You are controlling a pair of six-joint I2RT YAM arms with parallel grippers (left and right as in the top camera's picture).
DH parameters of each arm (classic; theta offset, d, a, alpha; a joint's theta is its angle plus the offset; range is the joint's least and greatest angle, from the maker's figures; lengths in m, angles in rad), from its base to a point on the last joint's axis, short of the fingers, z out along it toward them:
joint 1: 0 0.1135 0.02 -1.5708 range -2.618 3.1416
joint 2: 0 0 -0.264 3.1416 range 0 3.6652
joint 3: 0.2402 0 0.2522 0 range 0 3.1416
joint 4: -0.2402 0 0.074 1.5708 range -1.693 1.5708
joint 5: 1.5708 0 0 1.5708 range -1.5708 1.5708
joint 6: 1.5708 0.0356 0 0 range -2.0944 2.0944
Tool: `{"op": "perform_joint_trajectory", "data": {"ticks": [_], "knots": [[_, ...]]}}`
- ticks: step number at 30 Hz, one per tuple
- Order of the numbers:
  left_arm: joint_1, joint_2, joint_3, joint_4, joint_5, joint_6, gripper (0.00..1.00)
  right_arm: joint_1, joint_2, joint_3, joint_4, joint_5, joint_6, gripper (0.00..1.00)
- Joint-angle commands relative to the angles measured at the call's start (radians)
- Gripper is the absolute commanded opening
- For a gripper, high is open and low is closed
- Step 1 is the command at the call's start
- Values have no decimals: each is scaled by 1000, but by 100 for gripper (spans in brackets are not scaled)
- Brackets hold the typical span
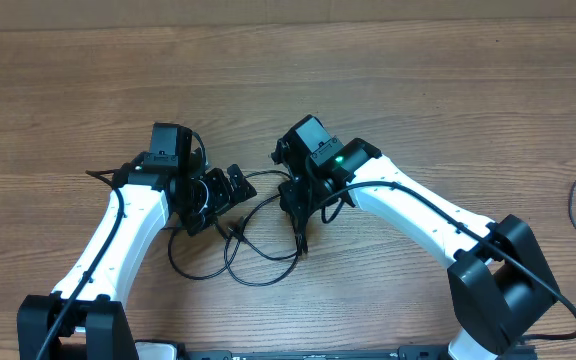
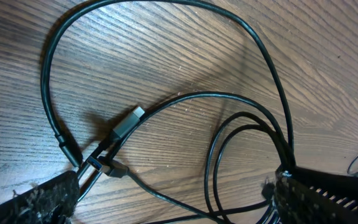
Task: Untangle cables
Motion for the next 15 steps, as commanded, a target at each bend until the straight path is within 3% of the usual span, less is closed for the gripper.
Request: {"op": "perform_joint_trajectory", "data": {"ticks": [1, 7, 10, 13, 15], "knots": [[-8, 7, 18, -1, -5, -10, 100, 3, 19, -5, -16, 9, 32, 20], [-8, 7, 18, -1, -6, -10, 100, 3, 63, -27, -27, 46, 69, 19], [-8, 7, 18, -2, -5, -10, 100, 3, 66, -31, -24, -13, 76, 4], [-8, 7, 18, -9, 17, -4, 100, -1, 64, -14, -5, -74, 76, 4], [-8, 7, 18, 2, 121, 90, 100, -14, 64, 18, 1, -112, 77, 4]]}}
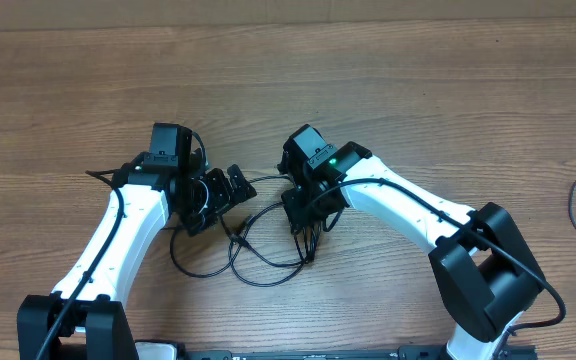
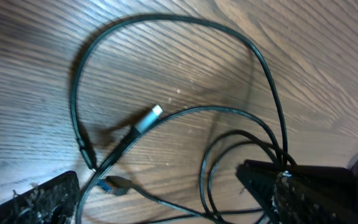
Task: Untangle cables
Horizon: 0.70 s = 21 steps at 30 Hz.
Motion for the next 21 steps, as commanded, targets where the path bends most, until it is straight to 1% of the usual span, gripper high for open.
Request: {"op": "perform_joint_trajectory", "data": {"ticks": [1, 2, 4, 7, 10, 14, 15, 17, 21], "knots": [[-8, 7, 18, 20, 191, 179, 99, -24, 0, 66, 5, -103, 15, 4], [-8, 7, 18, 28, 360, 363, 100, -52, 0, 116, -4, -150, 42, 4], [-8, 7, 18, 18, 486, 489, 100, -86, 0, 172, -7, -207, 66, 4], [-8, 7, 18, 3, 587, 592, 100, -141, 0, 249, 8, -300, 143, 4], [-8, 7, 18, 1, 638, 638, 100, -181, 0, 291, 31, -350, 218, 4], [-9, 7, 18, 5, 619, 633, 100, -210, -2, 310, 47, -401, 243, 4], [-8, 7, 18, 10, 603, 615, 100, -211, -2, 311, 51, -413, 244, 4], [-9, 7, 18, 28, 533, 526, 100, -211, -3, 311, 55, -423, 247, 4], [-9, 7, 18, 75, 357, 266, 99, -208, -3, 311, 55, -422, 262, 4]]}}
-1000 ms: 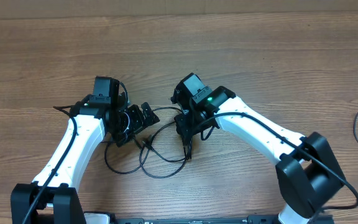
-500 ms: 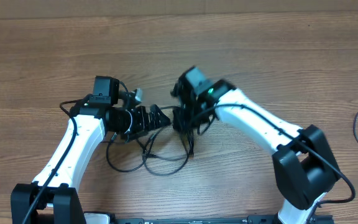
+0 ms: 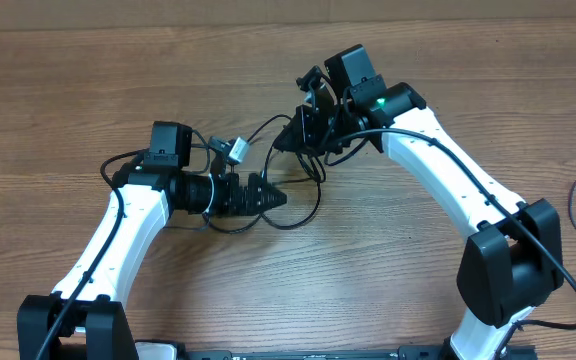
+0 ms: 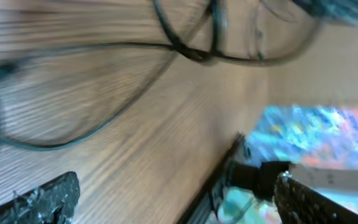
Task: Untangle cables
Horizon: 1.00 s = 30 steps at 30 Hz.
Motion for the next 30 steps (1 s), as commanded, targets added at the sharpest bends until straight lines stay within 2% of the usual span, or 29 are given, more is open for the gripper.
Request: {"op": "perform_joint_trajectory", "data": {"ticks": [1, 9, 15, 19, 22, 25, 26, 29, 30], "knots": [[-10, 7, 17, 34, -152, -240, 100, 4, -6, 23, 8, -41, 42, 4], [-69, 7, 17, 192, -251, -501, 100, 4, -7, 23, 31, -68, 119, 4], [-133, 7, 16, 308, -275, -599, 100, 4, -7, 23, 63, -103, 153, 4], [-185, 7, 16, 322, -415, -737, 100, 4, -7, 23, 90, -139, 208, 4], [-217, 8, 17, 344, -477, -778, 97, 4, -7, 23, 91, -158, 240, 4], [-244, 9, 16, 381, -536, -780, 79, 4, -7, 23, 93, -200, 246, 4], [-251, 8, 16, 389, -560, -780, 68, 4, -7, 23, 93, -211, 246, 4], [-256, 9, 16, 389, -626, -779, 26, 2, -7, 23, 90, -229, 246, 4], [-255, 9, 16, 385, -643, -779, 19, 1, -7, 23, 89, -228, 245, 4]]}}
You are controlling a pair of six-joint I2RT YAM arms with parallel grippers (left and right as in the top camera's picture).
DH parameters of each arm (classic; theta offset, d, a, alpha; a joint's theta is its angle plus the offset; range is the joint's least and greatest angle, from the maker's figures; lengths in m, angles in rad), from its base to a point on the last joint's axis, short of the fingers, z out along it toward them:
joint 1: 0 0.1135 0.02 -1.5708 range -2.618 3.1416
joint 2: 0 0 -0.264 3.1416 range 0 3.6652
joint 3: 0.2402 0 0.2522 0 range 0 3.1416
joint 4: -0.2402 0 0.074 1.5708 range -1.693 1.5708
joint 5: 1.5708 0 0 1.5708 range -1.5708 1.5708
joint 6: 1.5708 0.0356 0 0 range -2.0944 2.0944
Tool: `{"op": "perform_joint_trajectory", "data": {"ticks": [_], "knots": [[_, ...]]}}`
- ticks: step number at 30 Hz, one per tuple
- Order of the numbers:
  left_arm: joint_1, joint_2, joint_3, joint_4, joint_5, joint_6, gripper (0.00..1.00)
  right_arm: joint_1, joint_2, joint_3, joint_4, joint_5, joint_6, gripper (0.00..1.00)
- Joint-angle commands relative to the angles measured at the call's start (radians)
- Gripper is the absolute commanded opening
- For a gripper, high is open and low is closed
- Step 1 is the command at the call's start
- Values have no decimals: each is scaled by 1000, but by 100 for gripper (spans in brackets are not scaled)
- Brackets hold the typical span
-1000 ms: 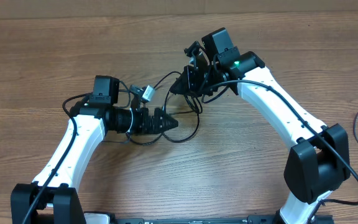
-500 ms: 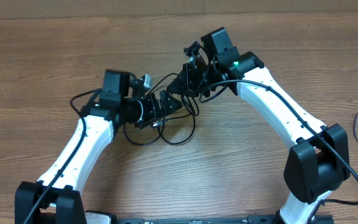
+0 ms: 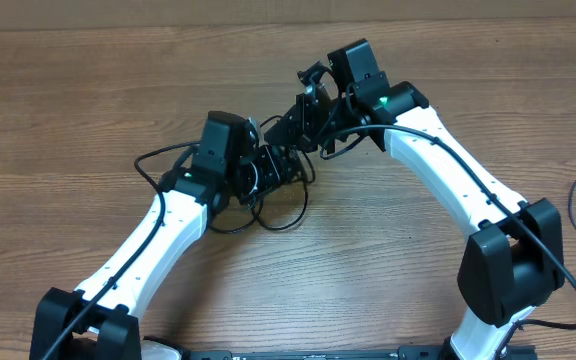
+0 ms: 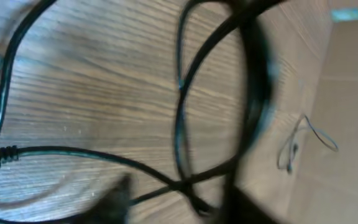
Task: Untangle cables
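Observation:
A tangle of thin black cables [image 3: 290, 214] lies on the wooden table between my two arms, with one loop trailing left [image 3: 148, 165]. My right gripper [image 3: 300, 126] hangs at the upper end of the tangle, shut on cable strands that run down from it. My left gripper [image 3: 284, 166] is pushed into the bundle just below and left of the right one. The left wrist view is blurred. It shows crossing black cable loops [image 4: 180, 106] and a silver plug tip at the left edge. The left fingers show only as dark smears, so their state is unclear.
Another dark cable loop lies at the table's right edge, away from both arms. In the left wrist view a thin loose wire [image 4: 304, 140] lies on the pale surface behind the table. Bare wooden table [image 3: 88, 90] surrounds the tangle.
My left arm has moved forward and to the right, so its gripper now sits in the tangle right under the right gripper. The right gripper has stayed in place with the cables.
Both grippers first stood low over the tangle near the table's front, the left one open. The right gripper then closed in on the strands. Afterwards it was farther back with the cables drawn along, and the left gripper has now come up to them.

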Motion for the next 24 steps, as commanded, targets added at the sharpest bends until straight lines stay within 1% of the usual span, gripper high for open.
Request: {"op": "perform_joint_trajectory", "data": {"ticks": [1, 2, 5, 6, 7, 12, 15, 17, 21, 24], "knots": [[2, 8, 16, -10, -146, -27, 11, 8, -7, 23, -3, -66, 8, 4], [5, 8, 16, -19, -172, -27, 4, 5, -7, 23, -6, -60, 6, 4], [21, 8, 16, -58, -225, -26, 4, -8, -7, 23, -64, 46, 6, 4], [29, 8, 16, -76, -231, -21, 4, -14, -7, 23, -99, 107, 6, 4], [43, 8, 16, -103, -231, -6, 4, -23, -7, 23, -154, 209, 6, 4], [102, 5, 16, -187, -216, 151, 4, -53, -7, 23, -327, 575, 6, 4], [155, -17, 17, -234, -145, 293, 4, -83, -7, 23, -402, 798, 7, 4], [197, -45, 17, -254, -68, 388, 4, -108, -7, 23, -433, 897, 8, 4], [297, -132, 18, -284, 73, 512, 4, -187, -6, 23, -462, 983, 7, 4], [380, -214, 18, -285, 183, 554, 4, -252, -6, 23, -463, 983, 7, 4]]}}
